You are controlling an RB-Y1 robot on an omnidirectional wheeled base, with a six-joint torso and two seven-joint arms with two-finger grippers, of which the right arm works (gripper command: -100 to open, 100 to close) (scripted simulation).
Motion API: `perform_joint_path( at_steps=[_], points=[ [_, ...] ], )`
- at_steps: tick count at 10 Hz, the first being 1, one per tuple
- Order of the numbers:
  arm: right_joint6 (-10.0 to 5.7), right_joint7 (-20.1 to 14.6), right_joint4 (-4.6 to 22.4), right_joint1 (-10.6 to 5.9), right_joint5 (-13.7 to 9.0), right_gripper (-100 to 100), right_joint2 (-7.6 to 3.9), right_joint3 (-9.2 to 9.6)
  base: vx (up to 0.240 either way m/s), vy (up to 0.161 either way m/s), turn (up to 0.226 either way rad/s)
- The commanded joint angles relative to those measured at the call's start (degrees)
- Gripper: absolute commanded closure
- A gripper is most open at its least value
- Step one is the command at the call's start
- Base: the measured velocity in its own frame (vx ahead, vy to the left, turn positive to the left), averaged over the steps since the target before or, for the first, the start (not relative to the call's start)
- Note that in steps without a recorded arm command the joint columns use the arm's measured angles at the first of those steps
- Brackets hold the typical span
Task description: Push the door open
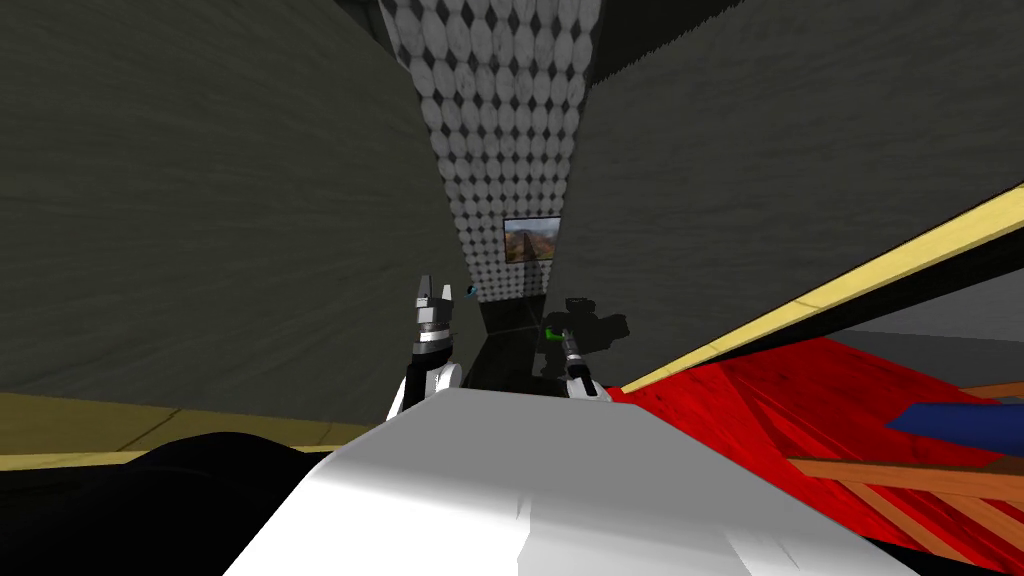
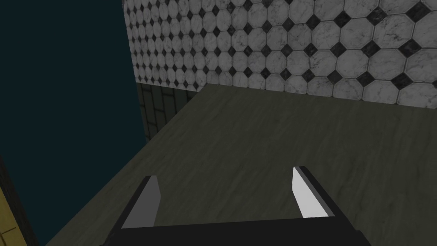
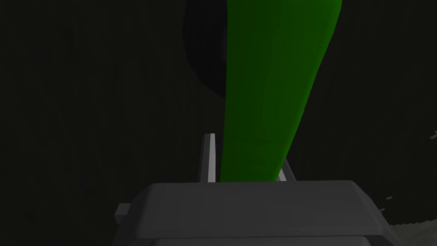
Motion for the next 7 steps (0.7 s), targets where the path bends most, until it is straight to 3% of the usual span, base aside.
perform_joint_path(
  at_steps=[1, 7],
  points=[
    [0.66, 0.15, -1.27, 0.43, -0.21, 100, -0.53, -1.60, 0.086, 0.067, -0.054],
    [0.77, 0.33, -1.04, 0.21, -0.59, 100, -0.14, -4.94, 0.140, 0.092, -0.068]
  ],
)
